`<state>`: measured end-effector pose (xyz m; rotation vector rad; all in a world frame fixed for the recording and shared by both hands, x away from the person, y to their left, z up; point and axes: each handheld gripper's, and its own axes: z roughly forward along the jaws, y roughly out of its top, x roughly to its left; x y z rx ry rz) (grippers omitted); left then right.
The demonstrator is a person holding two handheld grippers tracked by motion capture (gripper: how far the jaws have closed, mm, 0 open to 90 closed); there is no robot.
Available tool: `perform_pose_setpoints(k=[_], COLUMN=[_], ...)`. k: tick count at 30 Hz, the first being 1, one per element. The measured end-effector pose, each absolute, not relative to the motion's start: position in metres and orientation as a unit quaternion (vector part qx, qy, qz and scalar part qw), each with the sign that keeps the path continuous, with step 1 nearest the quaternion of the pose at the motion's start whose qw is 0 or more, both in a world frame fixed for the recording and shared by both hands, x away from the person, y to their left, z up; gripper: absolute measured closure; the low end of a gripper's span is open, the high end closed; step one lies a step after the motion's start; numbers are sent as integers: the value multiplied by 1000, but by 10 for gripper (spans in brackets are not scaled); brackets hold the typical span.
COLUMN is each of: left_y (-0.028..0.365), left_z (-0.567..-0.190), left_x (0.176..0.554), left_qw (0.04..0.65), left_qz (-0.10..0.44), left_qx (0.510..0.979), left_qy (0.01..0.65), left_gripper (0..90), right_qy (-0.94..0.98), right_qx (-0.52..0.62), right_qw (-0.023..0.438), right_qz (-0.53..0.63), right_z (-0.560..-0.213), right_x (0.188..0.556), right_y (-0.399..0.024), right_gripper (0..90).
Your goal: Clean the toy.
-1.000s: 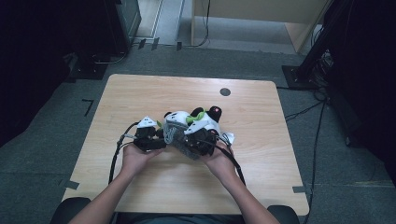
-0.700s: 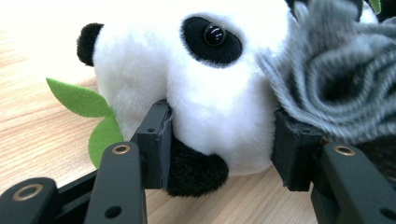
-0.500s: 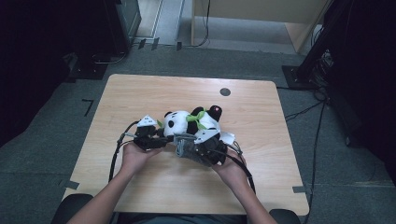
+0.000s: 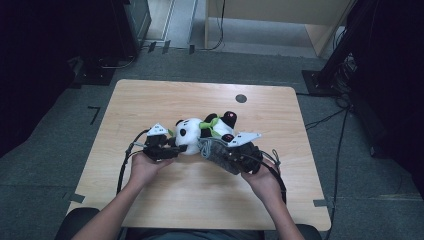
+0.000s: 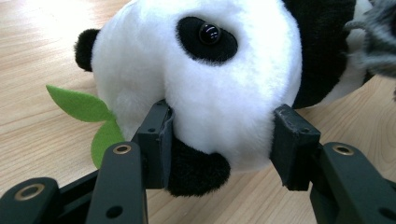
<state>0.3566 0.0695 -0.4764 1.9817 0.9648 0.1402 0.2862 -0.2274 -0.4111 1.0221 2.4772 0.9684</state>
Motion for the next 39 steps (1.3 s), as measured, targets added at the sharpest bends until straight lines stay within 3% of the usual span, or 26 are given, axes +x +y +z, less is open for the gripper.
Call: perform_pose_setpoints(k=[20,39], left_y=[70,71], left_z=[-478,-479], left_x=[357,355], left_qw=[453,462], left_qz=[59,70], left_qx=[801,797], left_qy=[387,382], left_gripper=[468,444], right_qy=[801,749], right_qx=[414,509], right_qw=[184,193], right_qz=[390,376], right_z=[-379,-403], right_x=[291,338], right_y=[-279,-338], right_gripper=[807,805])
